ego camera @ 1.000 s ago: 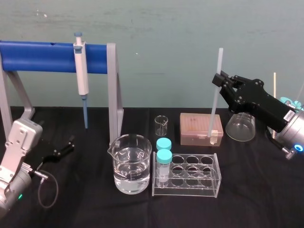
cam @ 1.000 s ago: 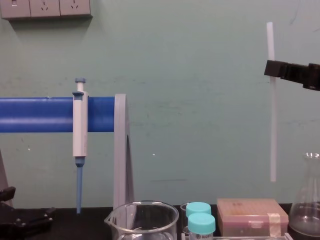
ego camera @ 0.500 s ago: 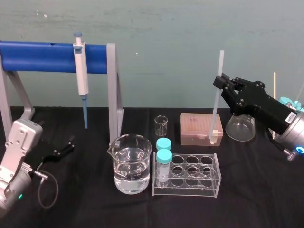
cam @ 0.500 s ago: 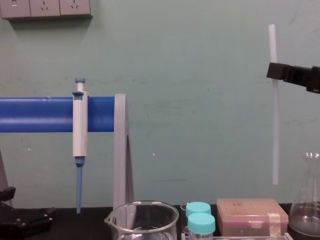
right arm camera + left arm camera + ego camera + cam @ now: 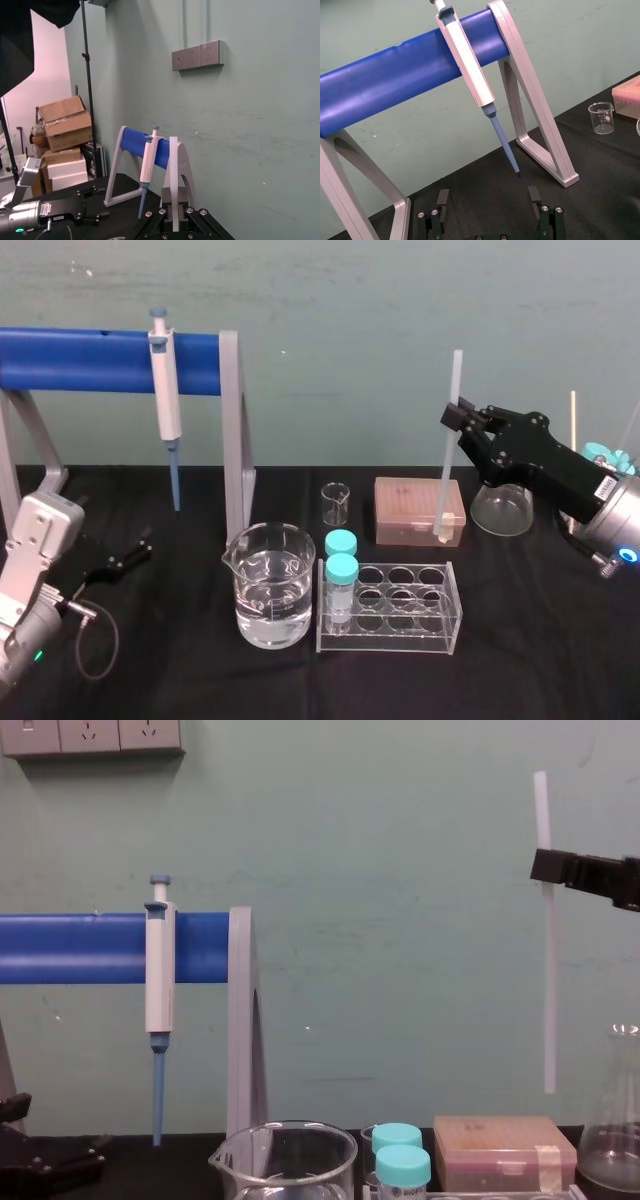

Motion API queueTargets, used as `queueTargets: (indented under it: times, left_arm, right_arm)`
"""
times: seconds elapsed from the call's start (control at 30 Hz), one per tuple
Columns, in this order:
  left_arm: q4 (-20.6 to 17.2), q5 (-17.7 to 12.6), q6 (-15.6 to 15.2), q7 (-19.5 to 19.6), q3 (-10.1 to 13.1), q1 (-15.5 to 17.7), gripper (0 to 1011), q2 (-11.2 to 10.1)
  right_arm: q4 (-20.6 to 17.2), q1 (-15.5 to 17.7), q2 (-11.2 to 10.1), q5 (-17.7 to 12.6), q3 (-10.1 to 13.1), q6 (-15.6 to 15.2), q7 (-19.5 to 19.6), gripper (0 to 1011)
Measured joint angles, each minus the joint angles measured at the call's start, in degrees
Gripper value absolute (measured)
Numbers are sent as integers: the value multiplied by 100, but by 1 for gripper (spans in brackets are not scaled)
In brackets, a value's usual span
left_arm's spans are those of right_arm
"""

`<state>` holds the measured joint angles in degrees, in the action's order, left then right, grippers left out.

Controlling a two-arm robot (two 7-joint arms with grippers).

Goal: Pick up the stirring rod with one hand, then place it down.

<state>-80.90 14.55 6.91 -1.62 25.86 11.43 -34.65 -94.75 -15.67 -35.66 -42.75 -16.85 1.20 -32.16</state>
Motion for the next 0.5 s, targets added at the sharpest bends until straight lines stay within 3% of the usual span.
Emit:
queueTargets:
  times: [0.5]
  left_arm:
    - [0, 0, 0, 0, 0, 0, 1000, 0]
  right_arm:
    - [111, -62, 2, 50, -99, 66, -72, 64]
